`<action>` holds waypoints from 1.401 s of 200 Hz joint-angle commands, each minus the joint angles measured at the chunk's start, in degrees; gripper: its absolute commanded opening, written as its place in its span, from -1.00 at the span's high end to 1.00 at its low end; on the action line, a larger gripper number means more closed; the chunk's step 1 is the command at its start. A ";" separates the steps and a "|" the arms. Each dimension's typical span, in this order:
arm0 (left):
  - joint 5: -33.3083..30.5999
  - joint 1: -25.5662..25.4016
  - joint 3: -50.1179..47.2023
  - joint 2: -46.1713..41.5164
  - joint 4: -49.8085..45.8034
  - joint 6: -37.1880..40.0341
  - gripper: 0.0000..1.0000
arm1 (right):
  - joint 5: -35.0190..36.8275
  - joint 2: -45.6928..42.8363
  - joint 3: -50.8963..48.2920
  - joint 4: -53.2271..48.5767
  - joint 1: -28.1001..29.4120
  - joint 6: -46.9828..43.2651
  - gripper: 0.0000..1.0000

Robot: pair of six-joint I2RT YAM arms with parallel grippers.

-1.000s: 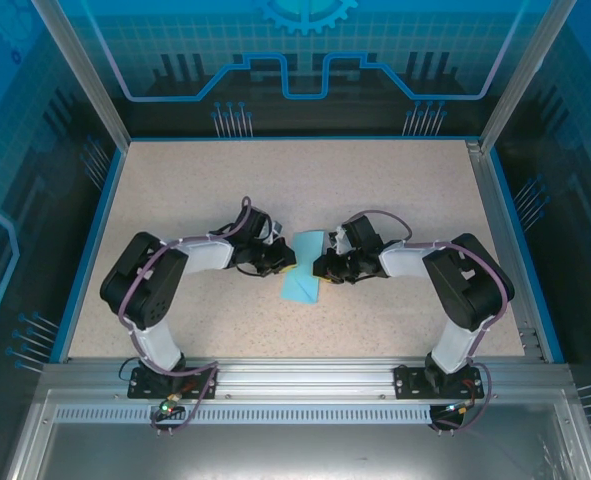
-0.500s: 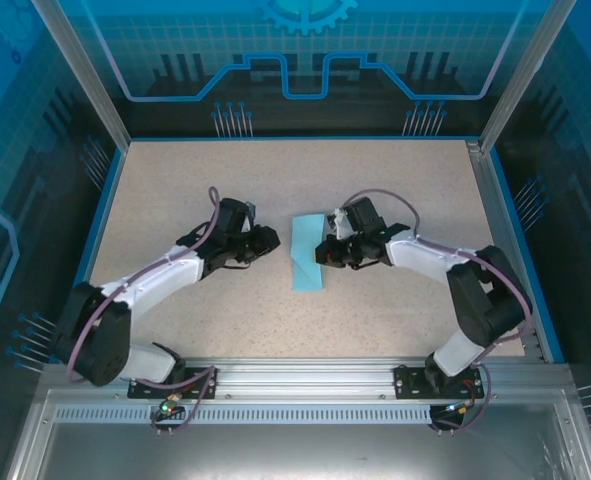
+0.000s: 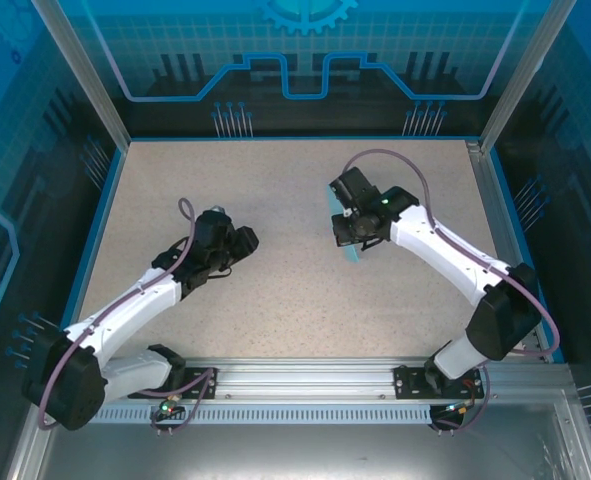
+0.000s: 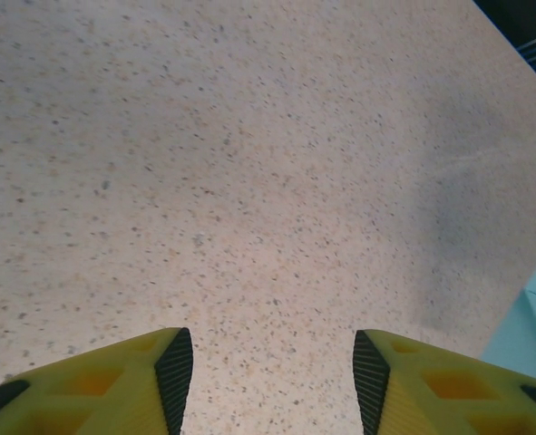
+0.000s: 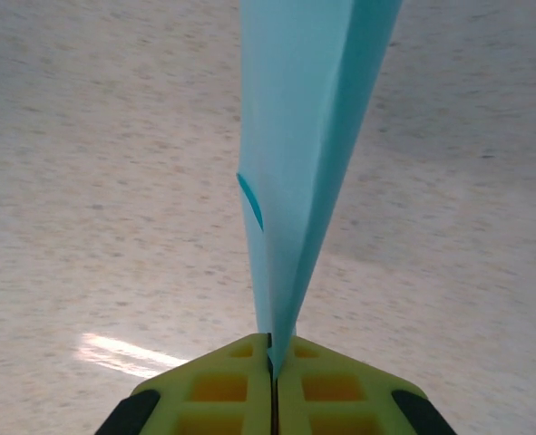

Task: Fold a paper plane with a square sheet of paper (pick it up from the middle)
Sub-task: Turn over the paper at the center of the table.

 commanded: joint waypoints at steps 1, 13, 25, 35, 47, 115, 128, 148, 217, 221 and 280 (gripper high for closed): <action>-3.73 0.39 -0.89 -1.75 -2.05 -1.03 -0.10 | 14.27 4.36 3.65 -11.68 3.61 -0.01 0.86; -3.94 0.45 -1.06 -2.15 -2.18 -1.12 -0.10 | 16.60 6.47 5.10 -13.39 4.98 0.77 0.87; -4.25 0.48 -1.11 -2.48 -2.51 -1.17 -0.10 | 19.15 8.39 6.52 -15.01 6.40 1.83 0.87; -4.54 0.40 -1.26 -2.89 -2.81 -1.40 -0.11 | 20.31 9.59 7.30 -15.65 7.38 2.16 0.87; -5.03 0.40 -1.67 -3.48 -2.86 -1.67 -0.11 | 21.07 10.83 8.05 -16.21 8.22 2.78 0.87; -6.61 0.50 -2.84 -5.61 -4.30 -2.24 -0.17 | 21.18 20.35 12.42 -18.37 11.12 5.45 0.83; -6.97 0.49 -3.07 -6.00 -4.56 -2.36 -0.18 | 20.79 22.76 13.56 -18.95 11.72 6.15 0.83; -7.84 0.52 -3.18 -6.72 -5.29 -2.29 -0.18 | 18.62 26.15 15.16 -18.83 12.50 7.44 0.83; -8.20 0.86 -4.35 -8.46 -5.93 -2.81 -0.23 | -4.97 29.55 15.22 -5.46 13.64 6.58 0.54; -8.16 0.92 -4.37 -8.41 -5.89 -2.85 -0.23 | -6.84 29.04 14.55 -3.92 13.37 6.40 0.50; -5.61 1.04 -3.64 -6.26 -4.62 -1.99 -0.25 | -28.25 10.27 -9.62 21.98 2.94 10.42 0.20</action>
